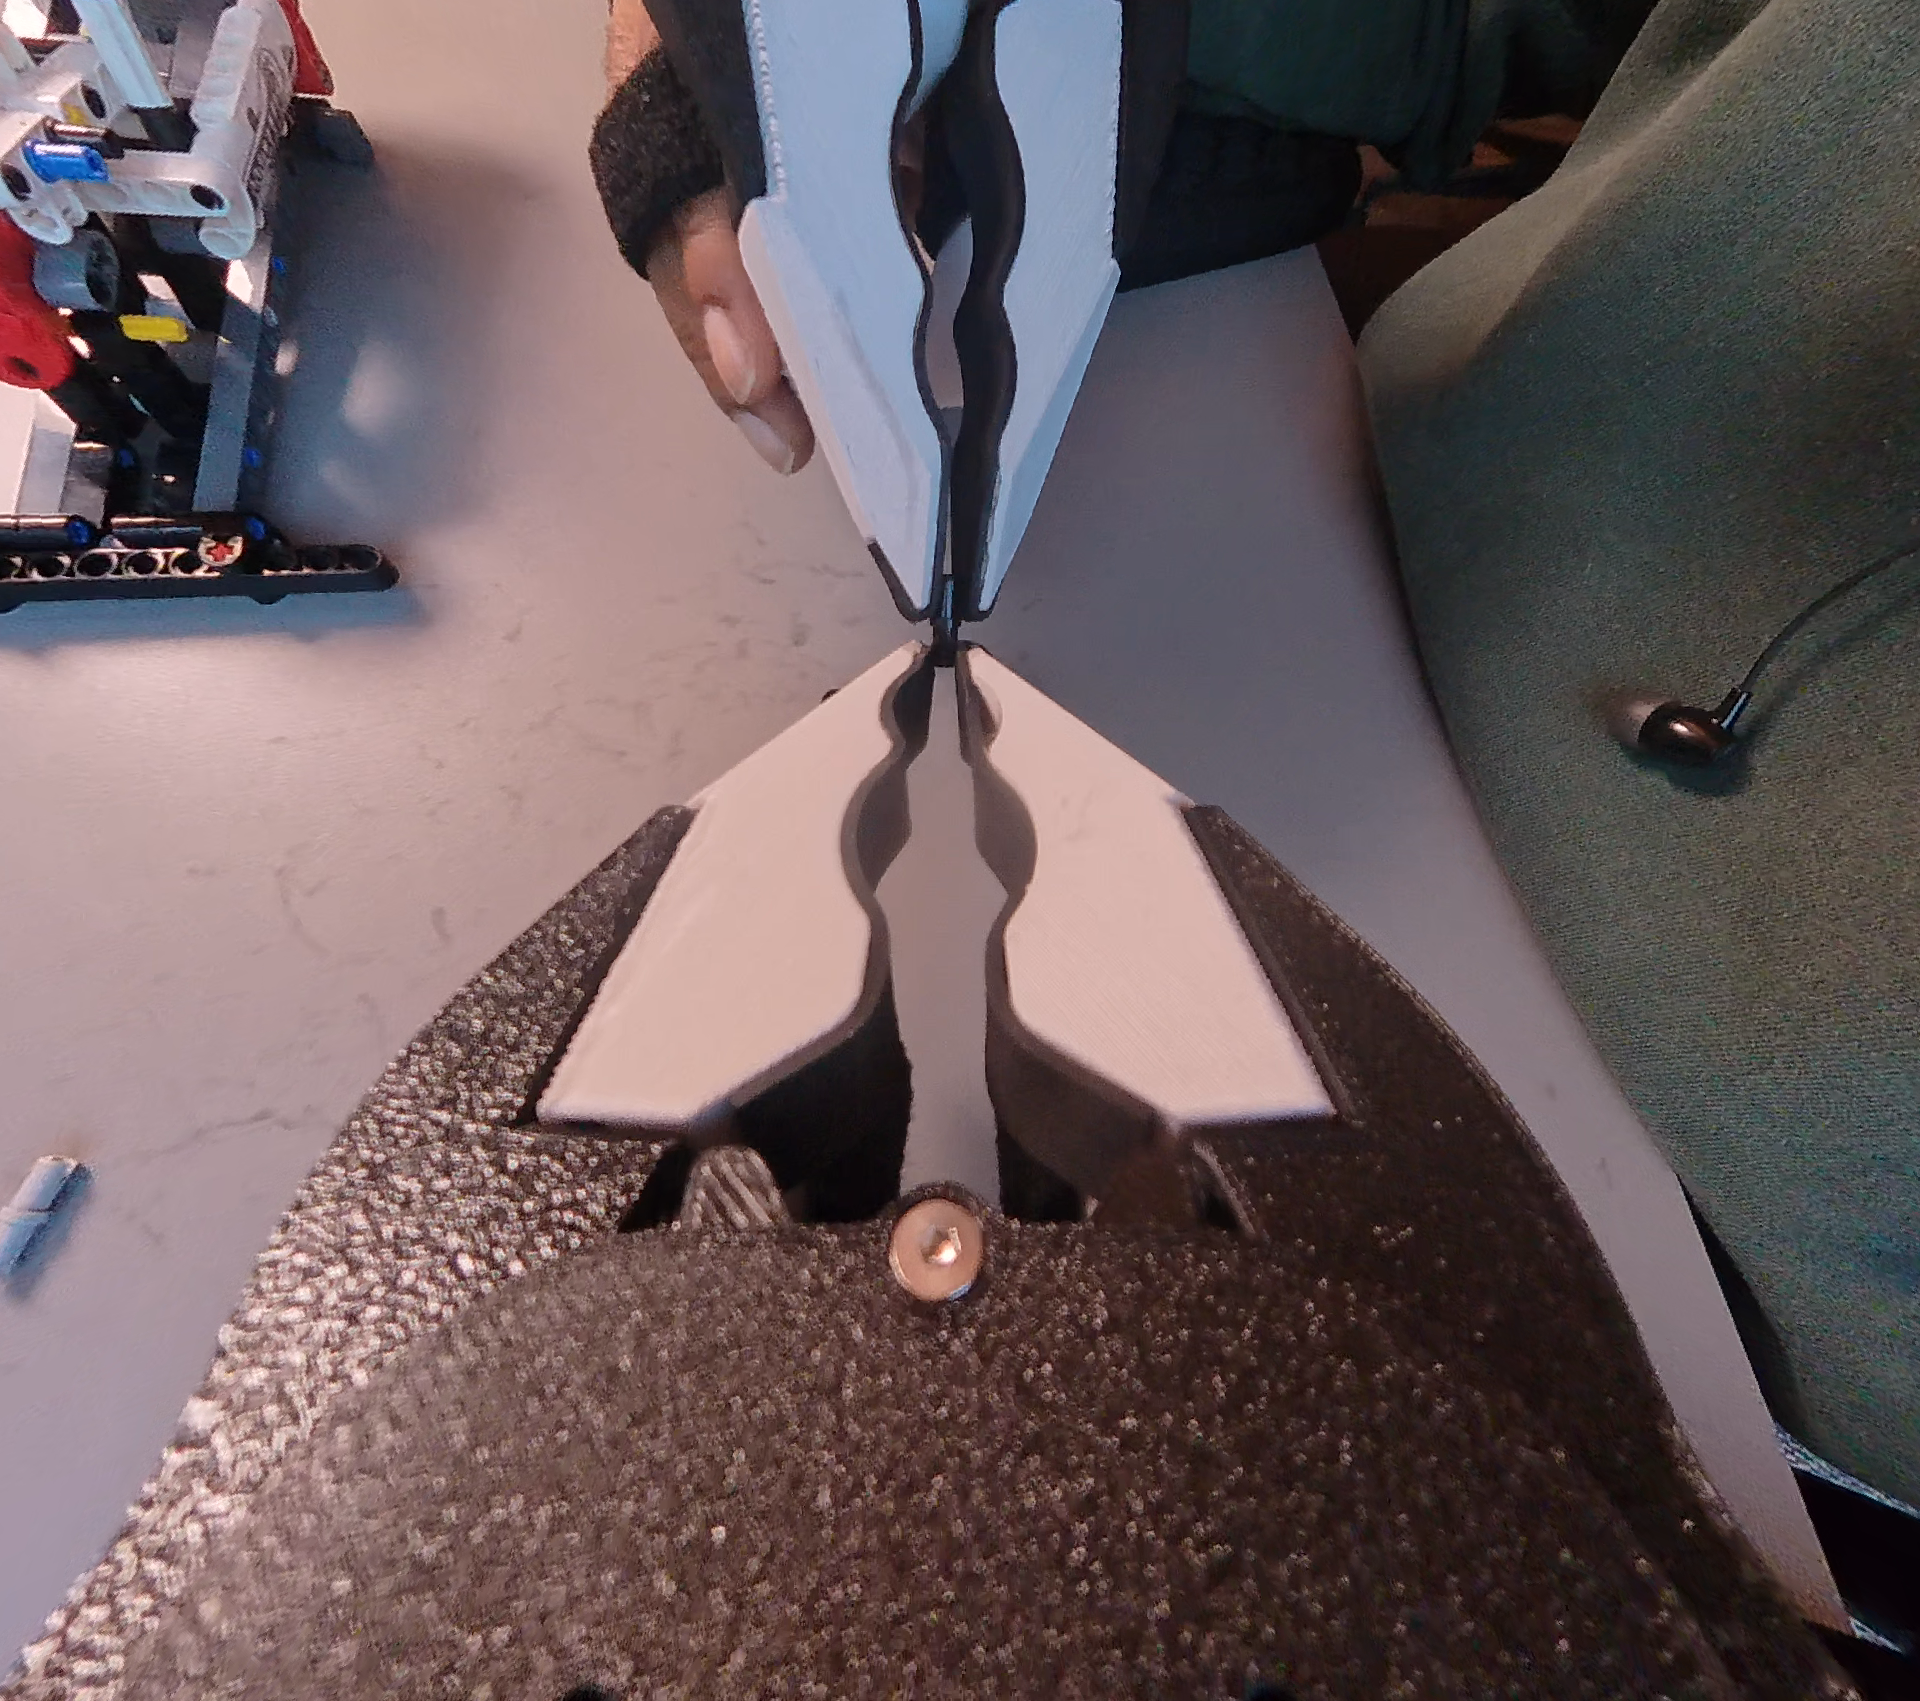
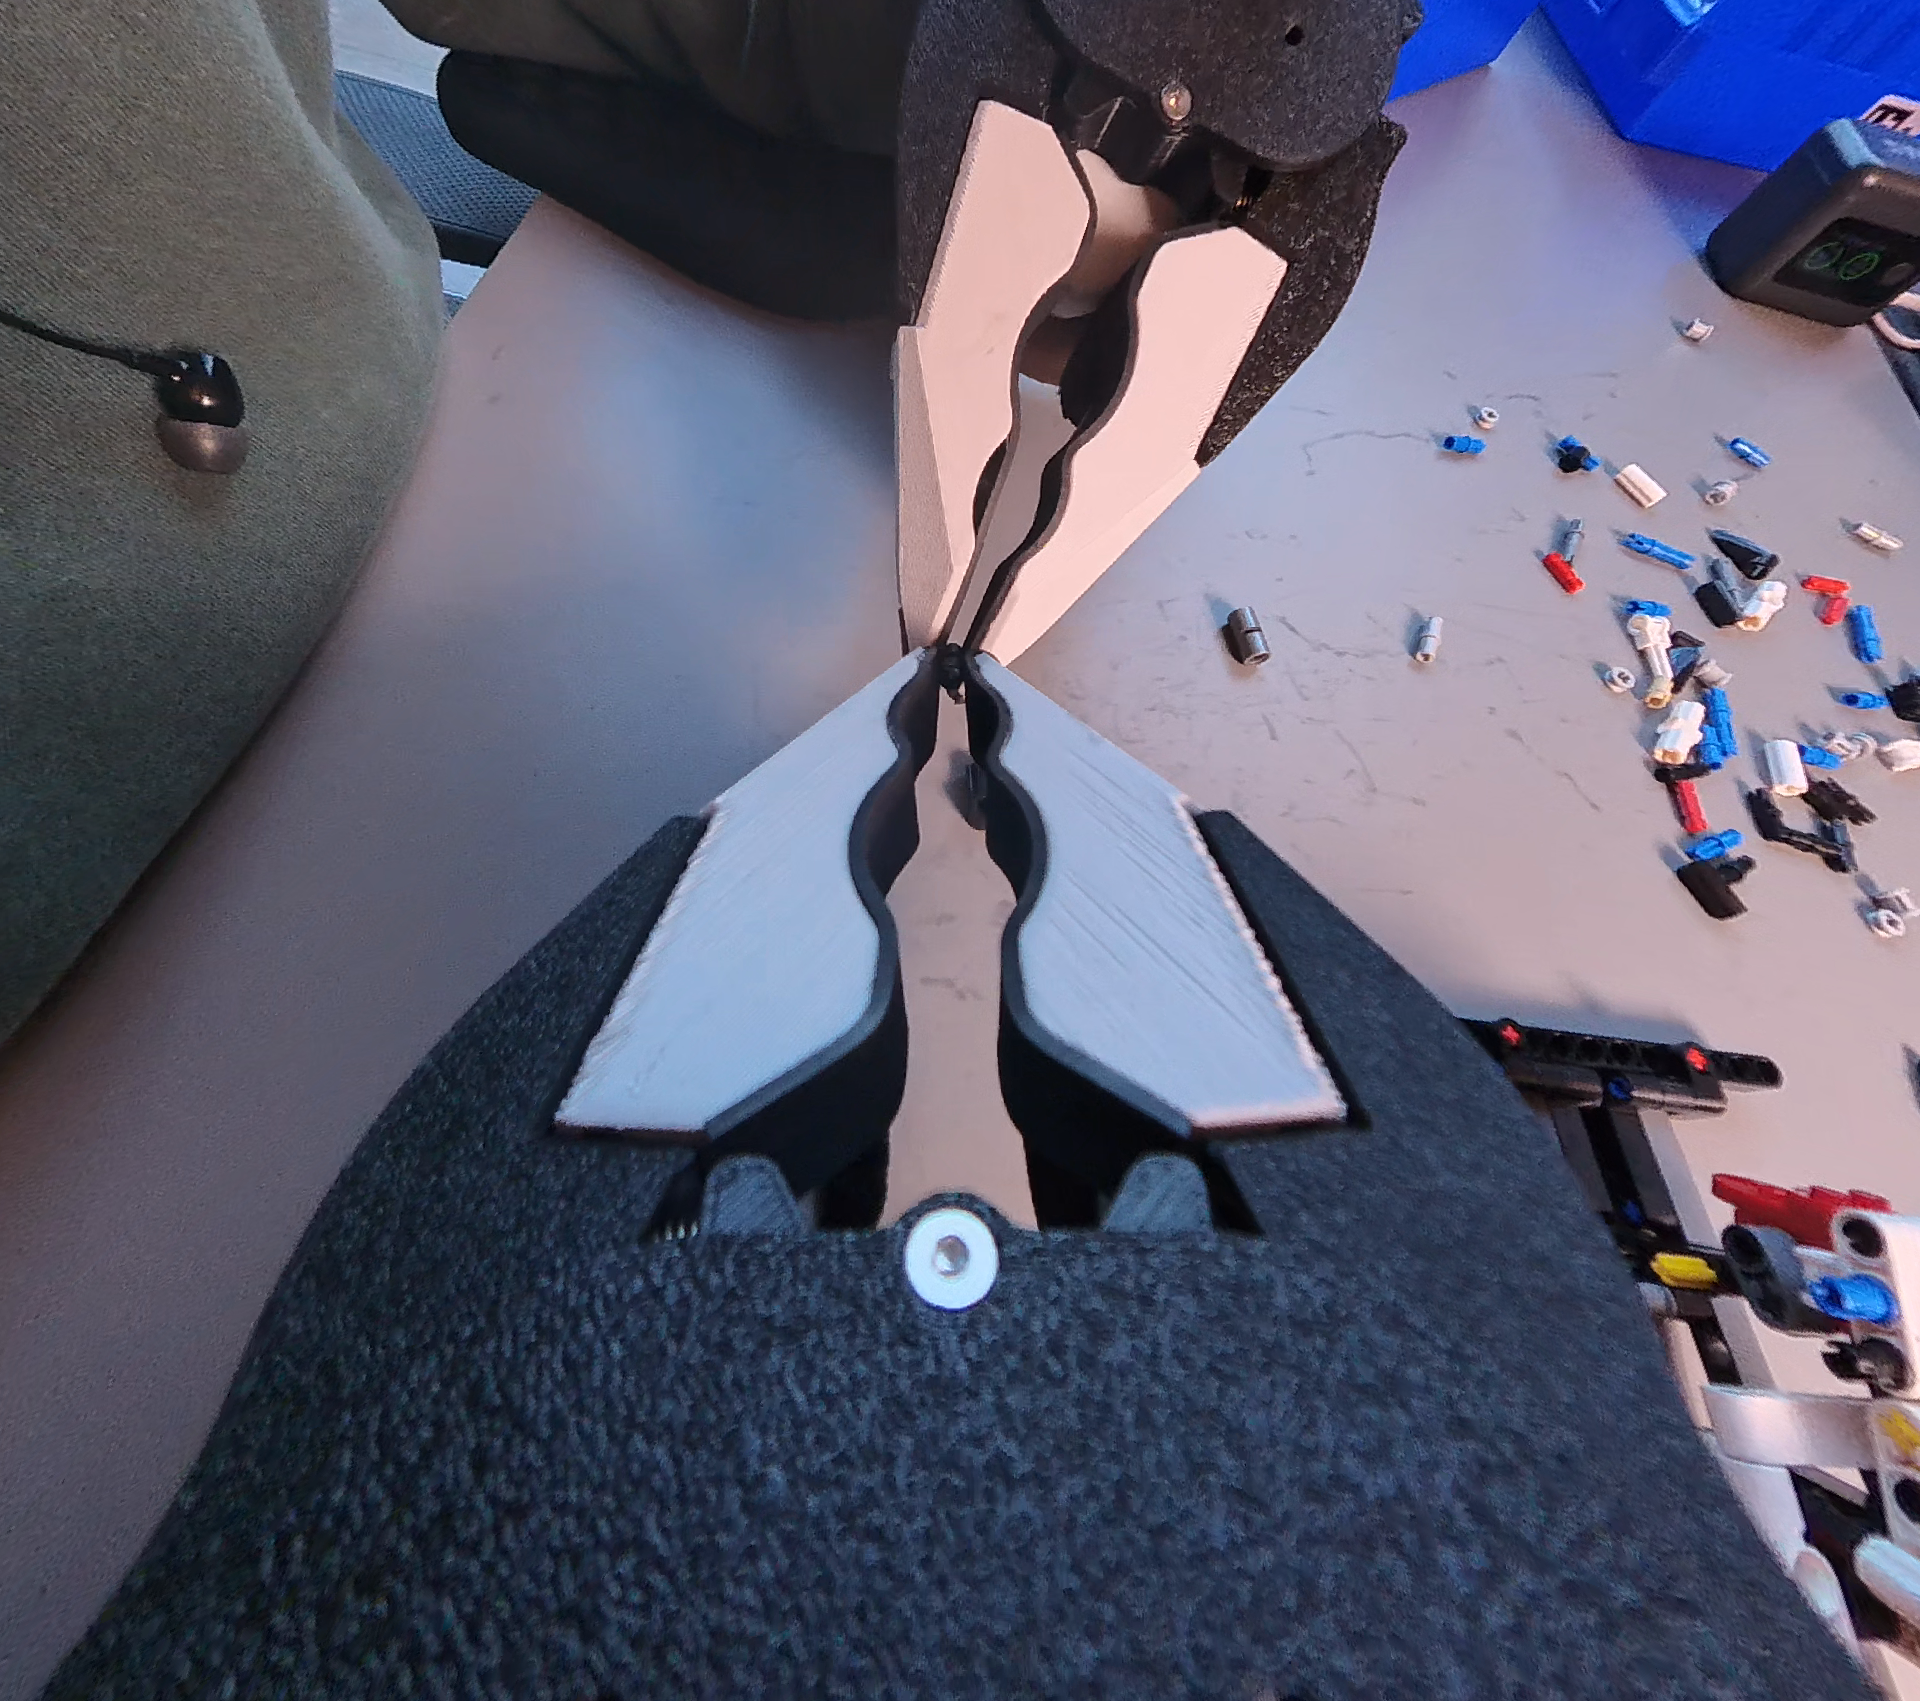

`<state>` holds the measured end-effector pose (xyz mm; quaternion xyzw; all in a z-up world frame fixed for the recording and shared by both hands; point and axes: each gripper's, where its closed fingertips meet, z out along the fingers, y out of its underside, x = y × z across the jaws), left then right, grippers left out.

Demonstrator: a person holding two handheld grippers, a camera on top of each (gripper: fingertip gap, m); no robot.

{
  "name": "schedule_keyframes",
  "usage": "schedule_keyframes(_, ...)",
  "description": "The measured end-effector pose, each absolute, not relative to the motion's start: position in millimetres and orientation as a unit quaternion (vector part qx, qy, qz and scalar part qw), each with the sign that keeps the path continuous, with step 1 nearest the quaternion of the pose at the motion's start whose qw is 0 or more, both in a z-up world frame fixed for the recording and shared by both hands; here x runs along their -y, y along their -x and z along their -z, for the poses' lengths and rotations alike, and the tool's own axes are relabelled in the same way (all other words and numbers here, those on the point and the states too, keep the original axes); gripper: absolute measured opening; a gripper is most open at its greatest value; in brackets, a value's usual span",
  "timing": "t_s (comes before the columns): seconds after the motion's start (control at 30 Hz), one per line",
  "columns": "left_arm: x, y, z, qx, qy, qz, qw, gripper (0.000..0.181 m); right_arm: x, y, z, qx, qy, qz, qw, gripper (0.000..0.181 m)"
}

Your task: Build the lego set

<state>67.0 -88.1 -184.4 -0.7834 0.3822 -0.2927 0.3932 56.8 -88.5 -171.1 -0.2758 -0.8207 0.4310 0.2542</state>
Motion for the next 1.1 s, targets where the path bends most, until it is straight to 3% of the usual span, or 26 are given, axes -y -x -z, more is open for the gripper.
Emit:
schedule_keyframes(0.1, 83, -62, 184, -0.374, 0.789, 0.276, 0.401, 0.004, 84, -53, 171, 0.822, 0.286, -0.418, 0.260, 0.004)
schedule_keyframes(0.27, 81, -49, 205, -0.358, 0.824, 0.240, 0.368, 0.024, 71, -53, 183, 0.867, 0.290, -0.345, 0.213, 0.003)
schedule_keyframes(0.67, 74, -54, 221, -0.365, 0.838, 0.184, 0.362, 0.013, 69, -55, 212, 0.956, 0.218, -0.160, 0.111, 0.004)
schedule_keyframes(1.1, 73, -55, 224, -0.374, 0.837, 0.185, 0.353, 0.006, 69, -55, 213, 0.976, 0.174, -0.118, 0.059, 0.004)
